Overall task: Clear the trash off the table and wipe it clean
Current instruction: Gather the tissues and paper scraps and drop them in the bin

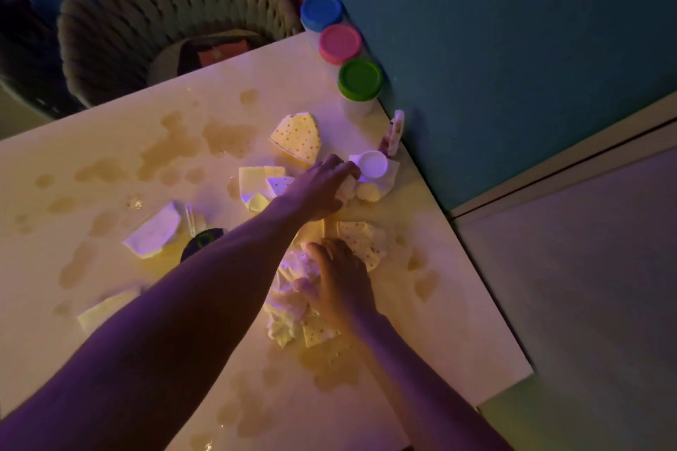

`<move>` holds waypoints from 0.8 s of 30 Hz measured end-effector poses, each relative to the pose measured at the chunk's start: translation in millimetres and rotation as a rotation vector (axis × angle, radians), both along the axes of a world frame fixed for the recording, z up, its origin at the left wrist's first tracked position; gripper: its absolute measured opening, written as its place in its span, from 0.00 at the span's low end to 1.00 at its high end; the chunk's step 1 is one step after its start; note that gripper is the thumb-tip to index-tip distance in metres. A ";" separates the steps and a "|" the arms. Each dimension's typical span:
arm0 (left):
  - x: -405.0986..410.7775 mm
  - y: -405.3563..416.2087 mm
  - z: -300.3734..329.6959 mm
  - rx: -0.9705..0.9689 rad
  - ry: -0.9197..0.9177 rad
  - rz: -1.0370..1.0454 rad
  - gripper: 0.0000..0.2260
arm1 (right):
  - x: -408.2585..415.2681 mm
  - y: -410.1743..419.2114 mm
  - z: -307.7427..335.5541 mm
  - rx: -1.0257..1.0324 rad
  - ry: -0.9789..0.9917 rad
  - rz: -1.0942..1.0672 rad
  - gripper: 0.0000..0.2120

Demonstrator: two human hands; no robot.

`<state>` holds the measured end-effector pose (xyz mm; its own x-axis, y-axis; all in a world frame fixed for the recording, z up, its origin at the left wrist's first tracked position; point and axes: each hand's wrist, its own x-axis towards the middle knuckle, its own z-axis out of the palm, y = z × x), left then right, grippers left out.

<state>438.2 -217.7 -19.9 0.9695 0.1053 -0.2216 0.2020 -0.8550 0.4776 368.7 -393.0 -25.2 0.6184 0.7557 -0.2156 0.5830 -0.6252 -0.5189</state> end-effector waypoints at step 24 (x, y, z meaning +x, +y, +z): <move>-182.5 18.4 65.4 -0.174 -0.045 0.700 0.14 | 6.9 41.7 27.2 -0.243 0.023 0.027 0.12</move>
<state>255.7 -199.2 45.5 0.6961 0.6720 -0.2528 0.6513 -0.4428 0.6163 375.6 -351.3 2.0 0.5918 0.6957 -0.4072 0.5907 -0.7180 -0.3681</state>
